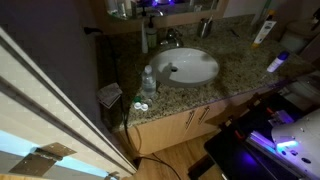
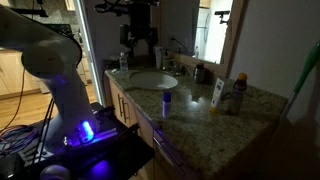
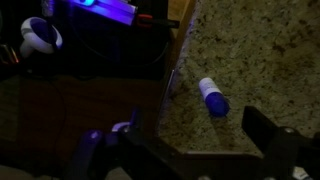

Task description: Move the white tube to the left side of the counter, move the bottle with the blue lid to the left side of the counter

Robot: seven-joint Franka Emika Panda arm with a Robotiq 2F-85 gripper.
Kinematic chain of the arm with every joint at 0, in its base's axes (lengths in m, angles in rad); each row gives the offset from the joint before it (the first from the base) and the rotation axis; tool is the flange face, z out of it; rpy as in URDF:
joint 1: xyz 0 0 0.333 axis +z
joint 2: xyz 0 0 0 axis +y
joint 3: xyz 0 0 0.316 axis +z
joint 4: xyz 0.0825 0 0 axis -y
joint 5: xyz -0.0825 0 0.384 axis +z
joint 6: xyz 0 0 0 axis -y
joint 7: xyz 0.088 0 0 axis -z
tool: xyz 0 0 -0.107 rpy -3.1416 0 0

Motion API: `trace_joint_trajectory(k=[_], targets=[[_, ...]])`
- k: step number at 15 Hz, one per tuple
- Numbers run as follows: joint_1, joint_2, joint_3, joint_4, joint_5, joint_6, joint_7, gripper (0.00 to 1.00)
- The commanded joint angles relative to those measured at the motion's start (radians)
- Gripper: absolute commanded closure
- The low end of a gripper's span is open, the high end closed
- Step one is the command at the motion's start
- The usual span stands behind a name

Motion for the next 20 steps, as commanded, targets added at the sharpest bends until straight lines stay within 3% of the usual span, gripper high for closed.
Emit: trace_joint_trajectory(k=[1,8,9,12,13,20], targets=[[0.001,0.001,-0.002,-0.002,-0.001,-0.002,0.007,0.0],[-0.017,-0.008,0.013,-0.006,0.023,0.039,0.204,0.0],[0.029,0.126,0.06,0.071,0.084,0.087,0.3,0.0],[0.024,0.232,0.058,0.127,0.121,0.157,0.427,0.0],[0.043,0.104,0.05,0.057,0.086,0.13,0.38,0.0],[0.027,0.158,0.036,0.051,0.081,0.168,0.418,0.0]])
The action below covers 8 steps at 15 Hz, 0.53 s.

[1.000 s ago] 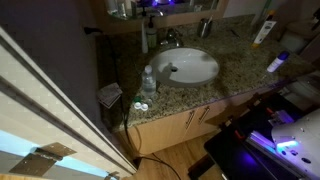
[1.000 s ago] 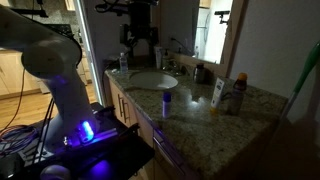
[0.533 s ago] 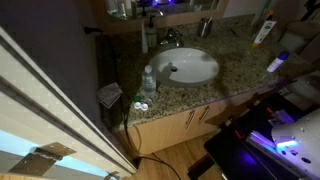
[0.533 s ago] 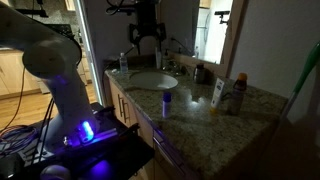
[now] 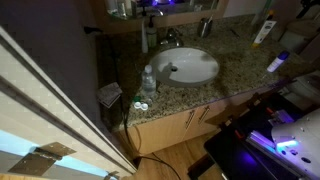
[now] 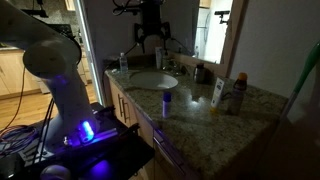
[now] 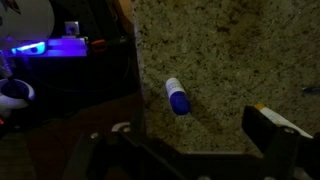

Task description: Move the white tube to the left side of the counter, move the bottle with the blue lid to the left side of the counter

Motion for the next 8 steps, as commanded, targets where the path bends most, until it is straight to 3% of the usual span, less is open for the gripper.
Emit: trace_joint_trajectory(k=[1,8], targets=[[-0.024,0.051,-0.041,-0.035,-0.004,0.063,0.05,0.0],[-0.108,0.173,-0.158,-0.082,-0.022,0.263,0.126,0.0]])
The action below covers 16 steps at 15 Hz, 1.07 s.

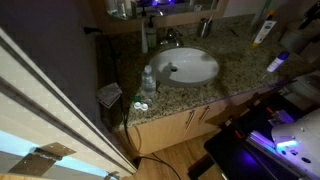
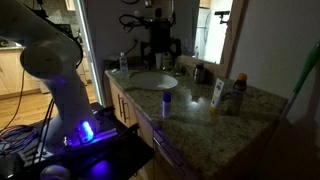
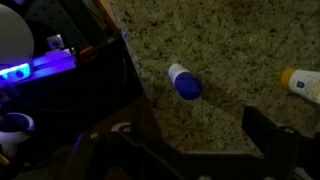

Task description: Move the white tube to the left side of the counter, move the bottle with the blue lid to the left side of the counter

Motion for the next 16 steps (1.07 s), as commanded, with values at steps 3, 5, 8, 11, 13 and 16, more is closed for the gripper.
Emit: trace_joint_trajectory(k=[3,5,8,11,13,16], targets=[[-0.033,0.047,-0.012,-0.008,0.005,0.054,0.009,0.0],[-0.033,0.056,-0.012,-0.008,0.005,0.059,0.014,0.0],[-0.027,0.092,-0.002,-0.043,0.024,0.154,0.067,0.0],[-0.033,0.126,0.019,-0.065,0.009,0.226,0.127,0.0],[-0.027,0.159,0.03,-0.084,0.007,0.264,0.158,0.0],[-0.028,0.204,0.049,-0.1,-0.005,0.294,0.213,0.0]])
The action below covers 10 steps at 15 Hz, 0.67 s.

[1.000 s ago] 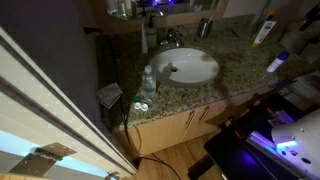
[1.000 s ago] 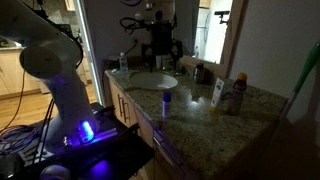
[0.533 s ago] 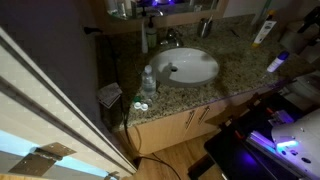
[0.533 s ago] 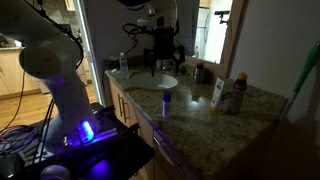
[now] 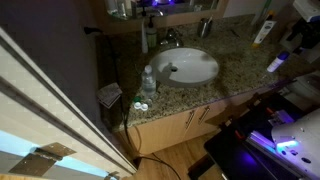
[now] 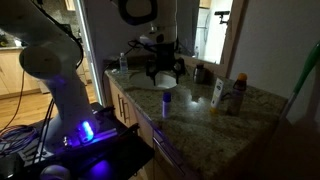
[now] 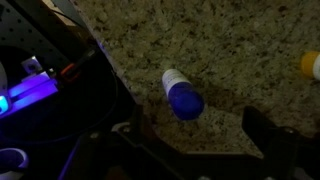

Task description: Move the white tube to the left side of the counter, move the bottle with the blue lid to the left side of the counter

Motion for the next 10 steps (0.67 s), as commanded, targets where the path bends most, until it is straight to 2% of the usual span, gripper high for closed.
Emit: trace_joint_trajectory(k=[1,3,4,8,10], targets=[[-0.014,0.075,0.03,-0.019,-0.021,0.069,0.076,0.0],[-0.016,0.107,0.029,-0.017,-0.037,0.093,0.119,0.0],[0.004,0.064,0.013,-0.013,-0.024,0.046,0.088,0.0],[0.005,0.095,0.011,-0.013,-0.031,0.066,0.111,0.0],[-0.014,0.126,-0.002,-0.013,-0.043,0.086,0.113,0.0]])
